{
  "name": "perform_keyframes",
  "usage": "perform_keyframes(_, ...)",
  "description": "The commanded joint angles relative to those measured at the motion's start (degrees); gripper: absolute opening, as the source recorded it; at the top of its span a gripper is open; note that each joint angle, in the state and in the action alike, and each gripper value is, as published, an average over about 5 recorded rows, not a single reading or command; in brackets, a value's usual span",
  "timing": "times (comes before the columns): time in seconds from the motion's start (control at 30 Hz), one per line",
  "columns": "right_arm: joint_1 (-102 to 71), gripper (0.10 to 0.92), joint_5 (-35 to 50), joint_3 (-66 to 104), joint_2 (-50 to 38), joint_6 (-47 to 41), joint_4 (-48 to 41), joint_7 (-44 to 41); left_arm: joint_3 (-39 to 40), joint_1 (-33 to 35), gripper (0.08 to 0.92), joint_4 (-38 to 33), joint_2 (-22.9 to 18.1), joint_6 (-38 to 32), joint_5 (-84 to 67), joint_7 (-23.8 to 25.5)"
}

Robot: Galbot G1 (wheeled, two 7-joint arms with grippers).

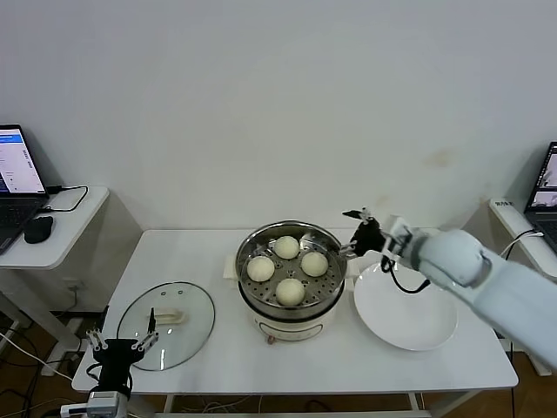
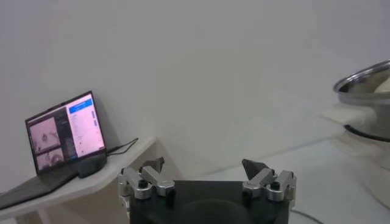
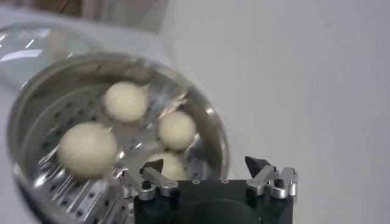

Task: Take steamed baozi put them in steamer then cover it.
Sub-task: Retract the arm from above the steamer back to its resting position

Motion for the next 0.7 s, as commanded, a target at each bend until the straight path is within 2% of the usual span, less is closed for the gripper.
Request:
perform_keyframes(0.03,-50.5,0.822,-11.57,55.48,19.92,20.92,1.25,-0.56,1.18,-0.25,0.823,0.47,-0.74,-0.77,0.28,-0.13)
perform_keyframes(0.2,-57.15,0.823,-11.73,66.14,31.16,21.73,2.26,-7.48,2.13,-0.47,0.823,2.08,-0.56,-0.37,4.07,0.18)
perform_keyframes(0.37,-63.69,0.823,-13.45,70.28,36.92,23.05,2.65,-12.45,2.36,-1.29,0.823,4.82,0.86,0.05,13.51,0.45)
perform_keyframes(0.7,-68.17,0.823,-15.02,72.47,42.01,24.25,-0.3,-8.99,-0.45,-3.46,0.823,13.27,7.89,-2.13,50.57,1.88)
